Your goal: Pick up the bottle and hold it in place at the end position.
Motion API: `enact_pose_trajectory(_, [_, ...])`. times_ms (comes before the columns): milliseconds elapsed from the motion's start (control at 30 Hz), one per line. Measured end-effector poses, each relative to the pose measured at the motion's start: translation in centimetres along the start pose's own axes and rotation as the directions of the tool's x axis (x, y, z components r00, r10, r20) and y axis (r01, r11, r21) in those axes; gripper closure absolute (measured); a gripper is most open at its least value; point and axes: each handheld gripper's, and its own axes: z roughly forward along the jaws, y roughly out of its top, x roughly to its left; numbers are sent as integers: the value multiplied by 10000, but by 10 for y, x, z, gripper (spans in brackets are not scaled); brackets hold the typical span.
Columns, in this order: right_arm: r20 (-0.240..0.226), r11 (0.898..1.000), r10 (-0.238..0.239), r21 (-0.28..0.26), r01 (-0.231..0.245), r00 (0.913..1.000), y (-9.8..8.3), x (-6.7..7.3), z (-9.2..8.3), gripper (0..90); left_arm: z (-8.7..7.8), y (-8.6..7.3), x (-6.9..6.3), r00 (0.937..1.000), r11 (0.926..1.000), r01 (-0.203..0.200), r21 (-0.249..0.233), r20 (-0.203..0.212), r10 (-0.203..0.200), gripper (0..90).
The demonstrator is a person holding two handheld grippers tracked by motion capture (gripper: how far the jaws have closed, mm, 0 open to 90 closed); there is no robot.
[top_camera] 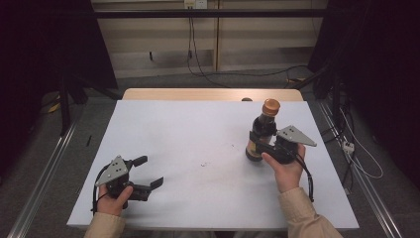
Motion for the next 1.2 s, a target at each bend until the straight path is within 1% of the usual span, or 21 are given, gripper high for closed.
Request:
enact_pose_trajectory(33, [-10, 10000, -48, 34, 48, 10000, 0, 1, 1, 309, 0, 0, 0, 10000, 10000, 45, -30, 6, -45, 43])
enact_pose_trajectory(67, [-11, 10000, -47, 60, 47, 10000, 1, 3, 2, 309, 0, 0, 0, 10000, 10000, -10, 12, -1, 10, 43])
enact_pose_trajectory(100, [-67, 10000, 33, 90, -33, 10000, 1, 5, 4, 309, 0, 0, 0, 10000, 10000, 47, -27, 12, -47, 43])
enact_pose_trajectory(200, [-86, 9999, 45, 110, -44, 10000, 2, 6, 6, 309, 0, 0, 0, 10000, 10000, 28, -16, 20, -28, 43])
enact_pose_trajectory(567, [-214, 9997, -132, 194, 136, 9997, 8, 19, 18, 309, 0, 0, 0, 10000, 10000, 46, -43, 20, -46, 43])
enact_pose_trajectory(633, [-270, 9996, -189, 189, 194, 9995, 11, 24, 23, 309, 0, 0, 0, 10000, 10000, 49, -20, 16, -49, 43])
enact_pose_trajectory(700, [-299, 9996, -185, 200, 191, 9994, 12, 26, 25, 309, -1, 0, 1, 10000, 10000, 41, -29, -4, -41, 43])
enact_pose_trajectory(733, [-395, 9997, -144, 195, 151, 9991, 13, 29, 29, 309, -1, 0, 1, 10000, 10000, 54, -40, -11, -54, 43])
enact_pose_trajectory(933, [-535, 9998, -58, 203, 69, 9986, 14, 35, 39, 309, -2, 0, 1, 9999, 9999, 88, -103, -54, -89, 43])
enact_pose_trajectory(1033, [-563, 9994, -219, 271, 235, 9982, 15, 38, 43, 309, -2, 0, 2, 9999, 9999, 114, -117, -51, -115, 43])
enact_pose_trajectory(1200, [-589, 9993, -244, 266, 260, 9980, 18, 44, 49, 309, -1, 0, 1, 9999, 9999, 133, -109, -25, -133, 43])
